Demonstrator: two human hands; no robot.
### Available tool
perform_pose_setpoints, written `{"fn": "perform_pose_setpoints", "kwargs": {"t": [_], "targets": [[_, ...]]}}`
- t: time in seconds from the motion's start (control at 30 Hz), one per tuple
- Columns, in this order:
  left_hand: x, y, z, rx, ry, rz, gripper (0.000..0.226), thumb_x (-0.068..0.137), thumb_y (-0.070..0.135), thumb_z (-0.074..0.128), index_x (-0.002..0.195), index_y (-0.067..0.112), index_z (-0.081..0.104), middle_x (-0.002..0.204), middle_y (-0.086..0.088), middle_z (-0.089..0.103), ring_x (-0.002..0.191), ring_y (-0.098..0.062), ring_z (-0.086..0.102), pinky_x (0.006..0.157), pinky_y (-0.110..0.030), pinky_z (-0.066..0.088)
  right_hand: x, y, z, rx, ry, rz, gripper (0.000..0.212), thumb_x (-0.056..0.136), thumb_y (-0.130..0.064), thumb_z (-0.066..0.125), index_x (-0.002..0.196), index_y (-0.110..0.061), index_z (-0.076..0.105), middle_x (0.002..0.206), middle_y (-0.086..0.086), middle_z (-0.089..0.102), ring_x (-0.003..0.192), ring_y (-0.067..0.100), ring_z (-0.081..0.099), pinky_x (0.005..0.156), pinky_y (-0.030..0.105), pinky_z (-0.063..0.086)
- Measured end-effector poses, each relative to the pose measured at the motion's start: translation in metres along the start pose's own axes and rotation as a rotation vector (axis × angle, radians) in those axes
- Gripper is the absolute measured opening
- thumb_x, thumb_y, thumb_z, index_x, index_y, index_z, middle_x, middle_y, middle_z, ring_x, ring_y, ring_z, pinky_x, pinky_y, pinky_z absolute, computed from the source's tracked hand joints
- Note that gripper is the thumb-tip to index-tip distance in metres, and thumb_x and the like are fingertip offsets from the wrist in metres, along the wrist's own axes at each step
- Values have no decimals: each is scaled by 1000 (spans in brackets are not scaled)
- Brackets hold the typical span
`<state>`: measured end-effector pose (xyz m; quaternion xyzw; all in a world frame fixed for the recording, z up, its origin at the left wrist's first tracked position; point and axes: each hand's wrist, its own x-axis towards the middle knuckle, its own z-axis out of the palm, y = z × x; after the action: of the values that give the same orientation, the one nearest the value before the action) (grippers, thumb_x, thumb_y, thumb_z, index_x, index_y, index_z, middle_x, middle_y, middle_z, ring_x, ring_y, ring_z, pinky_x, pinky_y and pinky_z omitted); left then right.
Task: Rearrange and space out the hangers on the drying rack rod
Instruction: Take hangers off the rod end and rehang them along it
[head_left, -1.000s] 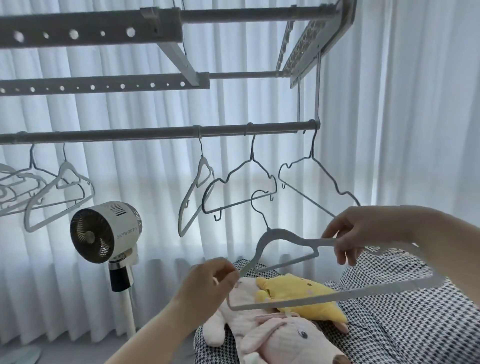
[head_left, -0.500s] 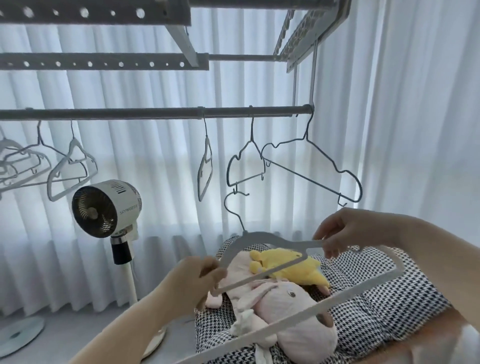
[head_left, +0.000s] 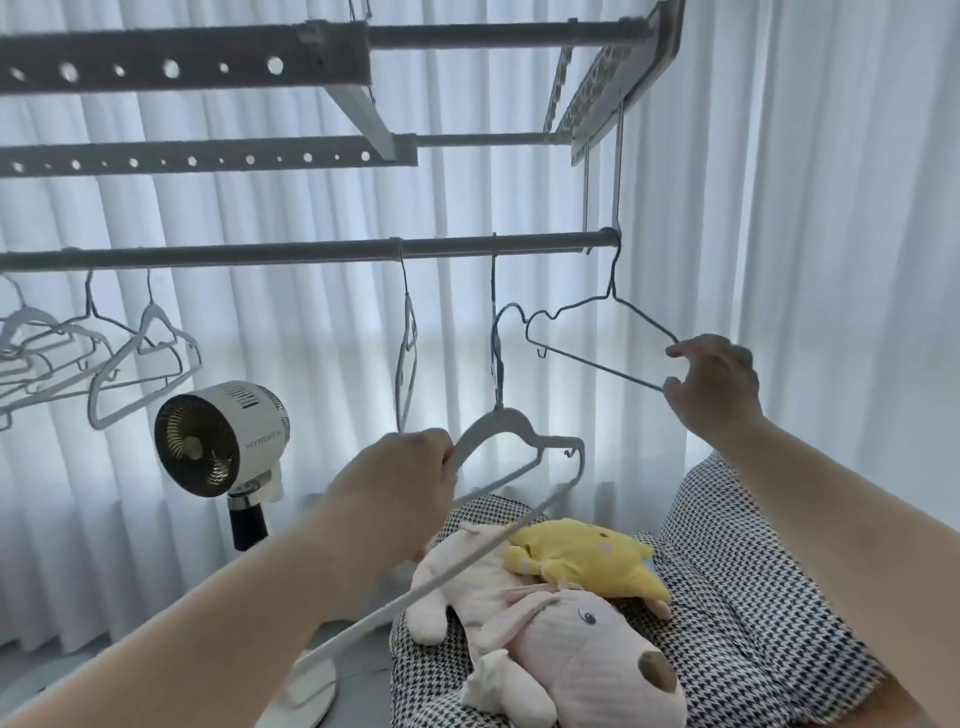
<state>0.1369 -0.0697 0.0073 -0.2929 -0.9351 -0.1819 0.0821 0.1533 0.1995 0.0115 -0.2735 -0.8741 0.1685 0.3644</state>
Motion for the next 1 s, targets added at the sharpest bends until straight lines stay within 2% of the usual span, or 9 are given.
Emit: {"fn": "perform_pose_setpoints", "kwargs": {"t": [0.13,0.3,0.37,0.43,0.5,0.6,0.8,0.9,1.0], "targets": [[45,37,0,11,43,-19,21,93,13,33,102,7,51,100,-12,66,74,-28,67,69,-33,54,33,18,-1,-102,-39,58,52,89,-7,45,140,-8,33,147,11,30,136,31,21,110,36,21],[108,71,13,-46,85,-52,20,92,7,31,82,10,48,72,-4,61,50,-21,65,56,-30,55,77,51,1,-74,-169,134,56,91,-12,42,143,-7,22,142,15,39,131,33,35,104,36,32],[132,80,18,-42,104,-67,23,91,4,30,75,11,45,61,0,54,42,-16,58,49,-26,49,93,61,8,71,-273,153,56,90,-11,44,142,-6,23,123,18,54,116,33,52,83,33,44],[154,87,22,-25,125,-85,21,88,0,30,76,10,45,61,-3,53,48,-20,61,54,-27,51,103,64,16,210,-340,152,53,89,-9,46,139,-7,29,105,18,60,87,31,60,58,28,42],[171,93,26,-6,138,-107,17,86,-2,32,82,7,46,62,-6,53,64,-28,65,64,-32,54,109,63,24,266,-402,112,46,90,-7,45,135,-8,35,97,17,63,64,25,56,47,25,41],[188,100,26,-8,138,-152,16,86,-3,35,82,6,48,62,-9,55,74,-32,69,72,-36,57,113,57,37,298,-476,36,39,91,-4,42,130,-7,41,69,5,58,40,14,51,32,19,38],[203,112,18,85,139,-199,33,83,-9,32,60,14,32,55,-7,48,41,-18,52,52,-26,47,108,51,48,229,-435,-155,48,89,-8,39,137,-15,31,63,1,55,41,15,49,34,18,37],[212,113,15,161,127,-217,30,82,-10,34,60,10,33,55,-7,46,48,-21,52,64,-31,50,108,49,48,223,-447,-196,47,90,-10,39,136,-15,32,62,2,55,39,15,48,35,19,37],[219,115,13,256,85,-266,20,84,-5,38,92,5,52,57,-5,41,79,-28,61,75,-31,48,110,49,51,229,-470,-212,45,91,-12,40,135,-16,33,62,2,56,38,14,48,36,19,37]]}}
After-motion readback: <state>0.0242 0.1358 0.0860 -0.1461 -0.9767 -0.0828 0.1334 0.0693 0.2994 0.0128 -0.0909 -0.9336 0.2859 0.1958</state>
